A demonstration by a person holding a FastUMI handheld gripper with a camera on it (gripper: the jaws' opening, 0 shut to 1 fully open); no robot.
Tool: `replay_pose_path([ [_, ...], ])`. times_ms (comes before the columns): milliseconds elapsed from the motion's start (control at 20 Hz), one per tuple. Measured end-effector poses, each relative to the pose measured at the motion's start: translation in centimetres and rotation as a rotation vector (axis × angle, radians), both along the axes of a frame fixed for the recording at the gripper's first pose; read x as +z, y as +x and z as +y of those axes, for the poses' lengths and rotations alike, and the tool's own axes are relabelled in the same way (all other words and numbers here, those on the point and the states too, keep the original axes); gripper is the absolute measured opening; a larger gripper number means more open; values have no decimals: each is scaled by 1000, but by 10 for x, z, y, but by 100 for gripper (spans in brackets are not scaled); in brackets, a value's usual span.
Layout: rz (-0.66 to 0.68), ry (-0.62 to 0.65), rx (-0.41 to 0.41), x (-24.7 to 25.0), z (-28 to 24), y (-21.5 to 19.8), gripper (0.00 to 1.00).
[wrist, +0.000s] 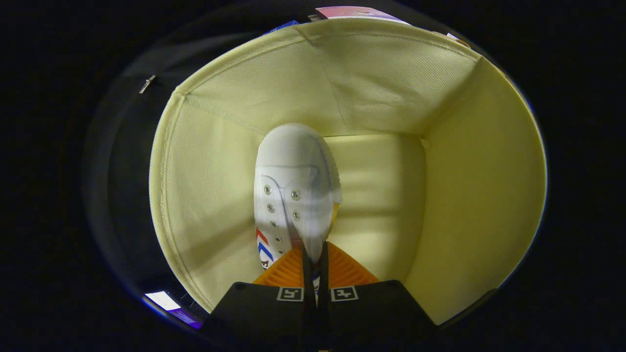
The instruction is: Open the storage box then place both shoes into the box .Put the left shoe in first, then the right shoe, with the right side of both shoes facing outward in a uniform manner.
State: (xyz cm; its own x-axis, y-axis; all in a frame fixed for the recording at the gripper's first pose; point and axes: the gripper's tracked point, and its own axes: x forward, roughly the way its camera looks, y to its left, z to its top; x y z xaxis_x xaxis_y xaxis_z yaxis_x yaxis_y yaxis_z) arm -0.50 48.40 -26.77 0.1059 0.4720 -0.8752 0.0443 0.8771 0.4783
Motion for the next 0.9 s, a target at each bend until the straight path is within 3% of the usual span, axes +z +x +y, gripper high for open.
replay_pose_path([
  [150, -13, 14, 29, 0, 5, -4, 7],
  [300, -16, 28, 28, 1, 7, -3, 21],
  [400, -15, 18, 26, 3, 2, -2, 24],
  [550, -23, 39, 30, 7, 5, -3, 38],
  [600, -29, 42, 28, 10, 4, -3, 48],
  [750, -60, 64, 25, 23, 2, 0, 64],
  [900, -89, 102, 21, 41, -4, 1, 74],
])
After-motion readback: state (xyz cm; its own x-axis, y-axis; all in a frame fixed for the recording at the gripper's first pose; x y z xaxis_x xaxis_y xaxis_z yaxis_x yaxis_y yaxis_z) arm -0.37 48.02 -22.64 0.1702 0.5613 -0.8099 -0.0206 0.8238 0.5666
